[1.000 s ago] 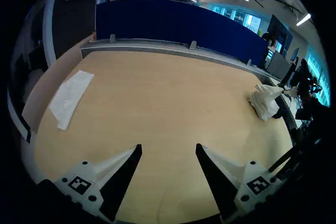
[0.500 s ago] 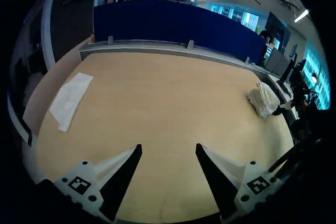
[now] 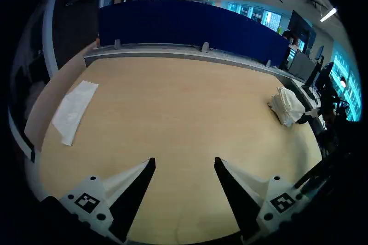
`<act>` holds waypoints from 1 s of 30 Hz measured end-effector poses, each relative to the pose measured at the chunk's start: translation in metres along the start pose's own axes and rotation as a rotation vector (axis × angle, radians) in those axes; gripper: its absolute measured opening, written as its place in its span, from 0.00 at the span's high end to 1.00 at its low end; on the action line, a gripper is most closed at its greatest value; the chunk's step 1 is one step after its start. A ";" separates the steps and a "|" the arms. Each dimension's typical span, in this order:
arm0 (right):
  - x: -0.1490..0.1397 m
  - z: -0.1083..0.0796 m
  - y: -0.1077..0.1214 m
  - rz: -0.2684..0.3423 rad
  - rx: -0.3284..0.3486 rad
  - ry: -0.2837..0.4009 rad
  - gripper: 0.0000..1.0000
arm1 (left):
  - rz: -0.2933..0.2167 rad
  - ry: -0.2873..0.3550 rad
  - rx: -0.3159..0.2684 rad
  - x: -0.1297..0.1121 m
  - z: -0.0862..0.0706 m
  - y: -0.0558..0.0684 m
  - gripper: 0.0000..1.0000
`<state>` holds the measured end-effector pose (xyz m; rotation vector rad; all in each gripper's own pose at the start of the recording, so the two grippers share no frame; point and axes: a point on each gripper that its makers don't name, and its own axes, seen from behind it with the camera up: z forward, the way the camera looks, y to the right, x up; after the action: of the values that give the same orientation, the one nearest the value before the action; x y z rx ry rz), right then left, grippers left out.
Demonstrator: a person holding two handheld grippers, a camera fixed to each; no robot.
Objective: Fold towel
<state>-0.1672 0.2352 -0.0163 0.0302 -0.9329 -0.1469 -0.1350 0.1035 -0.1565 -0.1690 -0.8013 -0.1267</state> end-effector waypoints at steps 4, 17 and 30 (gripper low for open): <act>0.000 -0.004 -0.001 -0.012 0.002 0.007 0.74 | 0.001 0.001 -0.005 0.001 0.000 0.002 0.05; -0.002 -0.013 -0.013 -0.040 0.022 0.019 0.61 | 0.001 0.002 -0.008 0.000 0.000 0.000 0.05; 0.004 -0.007 -0.026 -0.069 0.052 0.018 0.63 | 0.002 0.001 -0.003 -0.003 -0.003 0.000 0.05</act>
<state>-0.1624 0.2086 -0.0194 0.1110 -0.9184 -0.1858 -0.1350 0.1029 -0.1606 -0.1722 -0.8001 -0.1265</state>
